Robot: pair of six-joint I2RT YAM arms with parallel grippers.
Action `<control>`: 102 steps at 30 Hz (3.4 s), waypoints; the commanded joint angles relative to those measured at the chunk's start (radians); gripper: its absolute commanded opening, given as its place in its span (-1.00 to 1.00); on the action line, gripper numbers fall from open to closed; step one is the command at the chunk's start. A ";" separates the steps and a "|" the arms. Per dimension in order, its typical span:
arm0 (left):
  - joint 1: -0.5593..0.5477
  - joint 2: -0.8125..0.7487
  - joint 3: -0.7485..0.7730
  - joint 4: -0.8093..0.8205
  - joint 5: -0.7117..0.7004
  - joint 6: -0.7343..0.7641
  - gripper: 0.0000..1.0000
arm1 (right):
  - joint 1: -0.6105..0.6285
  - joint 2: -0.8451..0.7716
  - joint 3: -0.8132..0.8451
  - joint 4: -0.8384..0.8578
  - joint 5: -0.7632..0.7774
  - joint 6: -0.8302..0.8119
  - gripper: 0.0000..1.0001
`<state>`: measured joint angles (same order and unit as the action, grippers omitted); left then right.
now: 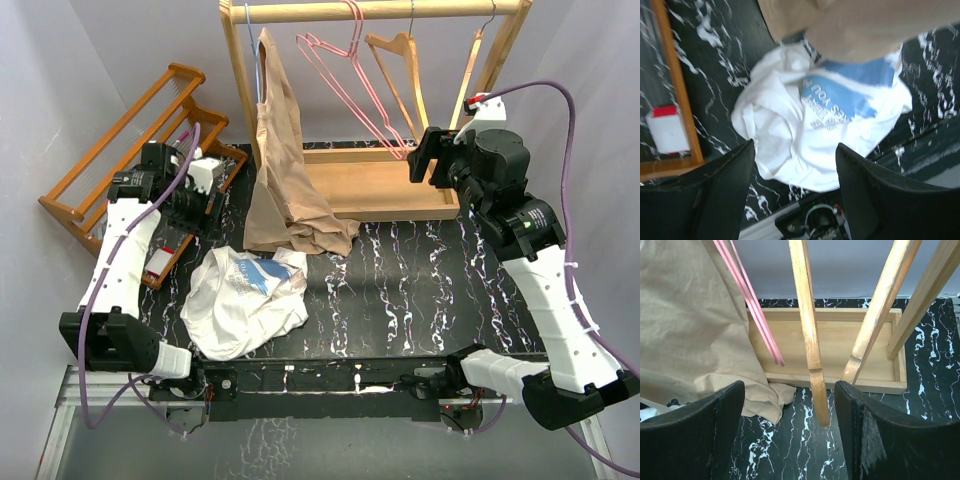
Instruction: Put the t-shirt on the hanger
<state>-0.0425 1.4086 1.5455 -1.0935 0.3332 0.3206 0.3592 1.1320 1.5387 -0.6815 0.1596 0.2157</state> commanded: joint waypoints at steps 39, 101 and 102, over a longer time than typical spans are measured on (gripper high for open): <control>0.035 0.132 -0.440 0.340 -0.090 -0.458 0.12 | -0.001 -0.005 0.019 0.002 -0.005 0.038 0.51; -0.466 0.223 0.704 0.122 0.726 -0.232 -1.00 | 0.000 0.074 0.224 0.144 -0.898 -0.018 0.58; -0.471 0.236 0.720 0.121 0.727 -0.233 -1.00 | 0.000 0.072 0.219 0.137 -0.920 -0.018 0.58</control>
<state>-0.4923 1.6329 2.1788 -1.0195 1.0477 0.0982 0.3592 1.2190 1.7088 -0.5911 -0.6155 0.2138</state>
